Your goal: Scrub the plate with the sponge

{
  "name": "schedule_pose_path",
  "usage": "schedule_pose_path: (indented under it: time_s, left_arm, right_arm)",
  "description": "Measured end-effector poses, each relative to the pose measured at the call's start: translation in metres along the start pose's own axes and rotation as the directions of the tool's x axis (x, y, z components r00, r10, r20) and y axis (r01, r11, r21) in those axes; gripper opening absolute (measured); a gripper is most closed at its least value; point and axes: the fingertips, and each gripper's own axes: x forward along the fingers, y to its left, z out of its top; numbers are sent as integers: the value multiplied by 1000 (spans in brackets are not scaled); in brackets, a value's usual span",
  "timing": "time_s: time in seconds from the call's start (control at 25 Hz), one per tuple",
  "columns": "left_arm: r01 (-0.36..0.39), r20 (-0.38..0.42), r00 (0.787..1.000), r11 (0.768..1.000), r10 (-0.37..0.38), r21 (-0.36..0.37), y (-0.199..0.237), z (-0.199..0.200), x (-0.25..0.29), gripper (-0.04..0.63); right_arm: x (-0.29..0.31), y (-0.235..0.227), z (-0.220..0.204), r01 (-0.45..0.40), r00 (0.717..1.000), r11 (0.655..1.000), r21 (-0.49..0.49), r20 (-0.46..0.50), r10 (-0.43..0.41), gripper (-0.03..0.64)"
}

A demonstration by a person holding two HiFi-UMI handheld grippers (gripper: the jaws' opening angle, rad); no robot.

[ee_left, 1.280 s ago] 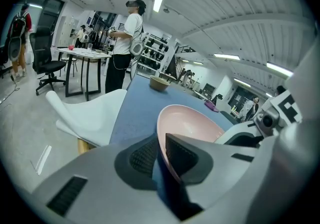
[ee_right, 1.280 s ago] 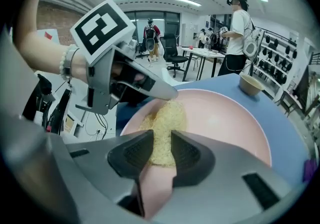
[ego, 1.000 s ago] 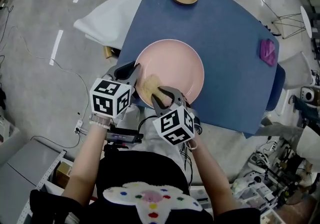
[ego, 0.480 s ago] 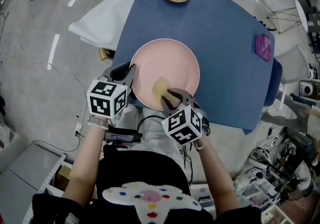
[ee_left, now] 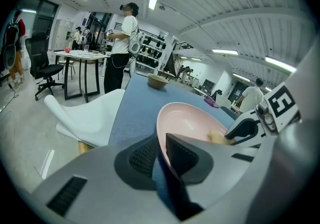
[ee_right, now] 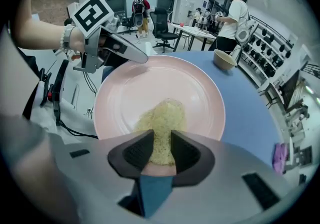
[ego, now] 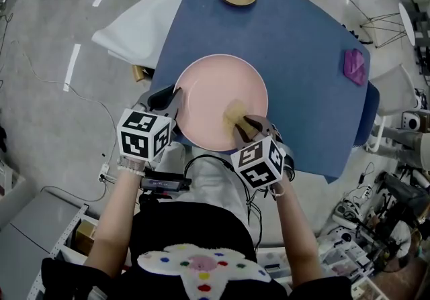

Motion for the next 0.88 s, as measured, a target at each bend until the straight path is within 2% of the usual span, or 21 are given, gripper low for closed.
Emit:
schedule_pose_path:
  time_s: [0.24,0.52,0.88]
  left_arm:
    - [-3,-1,1000,1000,3,-2,1,0,1,61]
    - [-4,2,1000,1000,4,2,1,1,0,60]
    - [-11,4,1000,1000,11,2,1,0,0,60]
  right_arm:
    - [4,-28,3,67,998,998,-9,-16,-67,114]
    - [7,-51,13,127,992,992,14,13,-127,114]
    - [18,-73,36,169,984,985,44,49,-172,114]
